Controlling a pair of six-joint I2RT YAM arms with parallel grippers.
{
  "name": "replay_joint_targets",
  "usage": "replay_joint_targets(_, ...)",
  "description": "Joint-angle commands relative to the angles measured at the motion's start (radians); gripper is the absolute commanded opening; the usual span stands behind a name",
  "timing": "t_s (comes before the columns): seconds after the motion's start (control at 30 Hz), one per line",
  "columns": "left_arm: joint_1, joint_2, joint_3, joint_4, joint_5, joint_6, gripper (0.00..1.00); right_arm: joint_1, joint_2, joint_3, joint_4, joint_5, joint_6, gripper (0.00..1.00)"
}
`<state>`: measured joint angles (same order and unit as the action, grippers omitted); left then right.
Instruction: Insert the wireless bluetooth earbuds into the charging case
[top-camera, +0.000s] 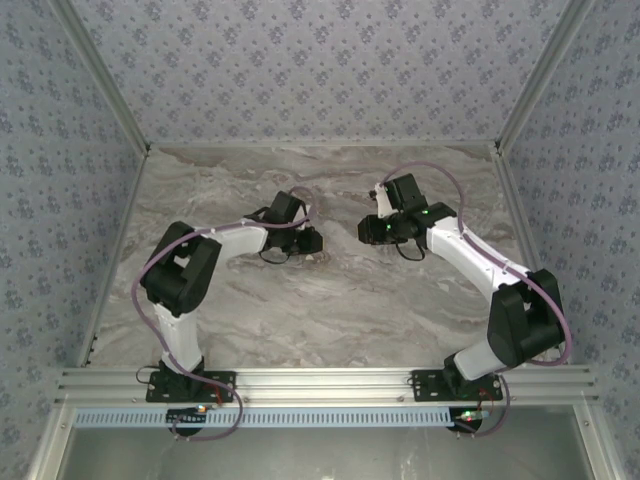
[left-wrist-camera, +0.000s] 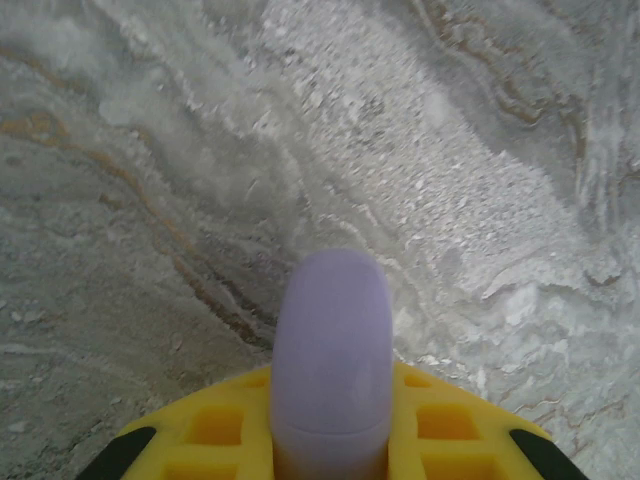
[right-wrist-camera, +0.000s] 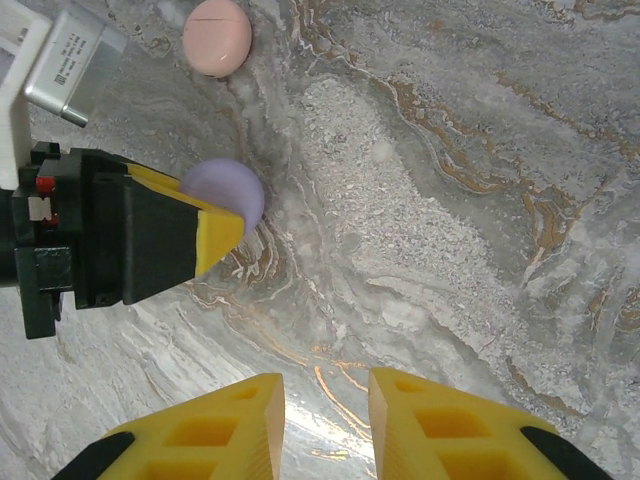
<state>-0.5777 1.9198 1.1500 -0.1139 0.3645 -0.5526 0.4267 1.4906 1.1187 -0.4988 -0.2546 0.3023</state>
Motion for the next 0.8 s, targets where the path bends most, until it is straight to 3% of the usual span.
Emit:
replay_joint_targets(0.0, 0.003, 0.023, 0.045, -0.067, 0.018, -0.018, 0.15, -0.007, 0.007, -0.013, -0.030, 0.017, 0.009, 0.31)
replay_joint_targets(0.23, 0.006, 0.040, 0.060, -0.129, -0.039, -0.017, 0.31, -0.007, 0.011, -0.013, -0.037, 0.034, 0.006, 0.33)
replay_joint_targets(0.33, 0.006, 0.025, 0.058, -0.152, -0.077, -0.011, 0.50, -0.006, 0.014, -0.014, -0.039, 0.050, 0.006, 0.35)
replay_joint_targets(0.4, 0.006, 0.004, 0.051, -0.162, -0.117, -0.001, 0.57, -0.008, 0.014, -0.015, -0.041, 0.068, 0.003, 0.37)
replay_joint_targets(0.57, 0.013, -0.063, 0.062, -0.241, -0.225, 0.050, 0.65, -0.013, 0.017, -0.025, -0.040, 0.133, -0.017, 0.43)
replay_joint_targets(0.77, 0.037, -0.186, 0.049, -0.336, -0.384, 0.122, 0.65, -0.035, 0.008, -0.041, -0.033, 0.334, -0.002, 0.46)
